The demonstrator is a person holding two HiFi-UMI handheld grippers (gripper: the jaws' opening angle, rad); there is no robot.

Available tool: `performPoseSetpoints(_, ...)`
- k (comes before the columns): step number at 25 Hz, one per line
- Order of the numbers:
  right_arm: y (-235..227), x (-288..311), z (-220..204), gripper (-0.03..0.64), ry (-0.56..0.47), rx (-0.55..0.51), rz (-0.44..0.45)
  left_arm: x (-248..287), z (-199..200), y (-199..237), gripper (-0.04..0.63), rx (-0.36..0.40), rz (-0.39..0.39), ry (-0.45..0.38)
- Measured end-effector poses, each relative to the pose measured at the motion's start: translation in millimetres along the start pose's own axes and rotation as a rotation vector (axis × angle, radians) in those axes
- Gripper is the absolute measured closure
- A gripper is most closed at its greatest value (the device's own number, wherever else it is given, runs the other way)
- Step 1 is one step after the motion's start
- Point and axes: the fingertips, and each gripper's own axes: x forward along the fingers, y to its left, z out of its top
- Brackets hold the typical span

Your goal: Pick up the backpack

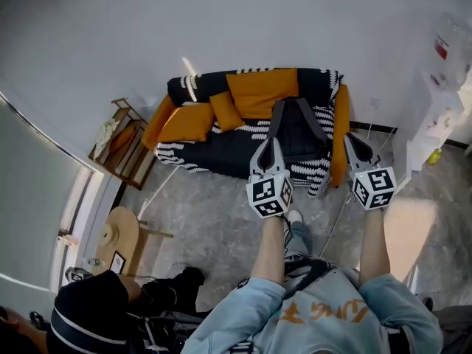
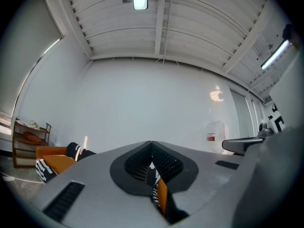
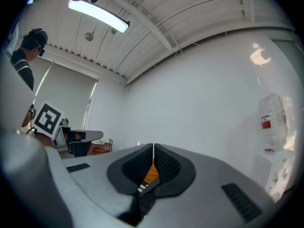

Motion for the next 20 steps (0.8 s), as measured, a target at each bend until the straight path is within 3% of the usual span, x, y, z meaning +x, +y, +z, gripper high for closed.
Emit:
performPoseSetpoints(7,-33,107,-43,0.588,0.065,0.067,0.004,103,-56,51,0.574,-0.062,0.011,0.105)
performPoseSetpoints(14,-39,231,-102,0.588,0.128,0.182,0.036,205,-115,120,0.574,-0.046,0.007,0.263)
performPoseSetpoints(20,-82,303,-140,0.588,0.202,0.222,-0.032,281,-164,150,0.574,-0.08,-0.026,0.354)
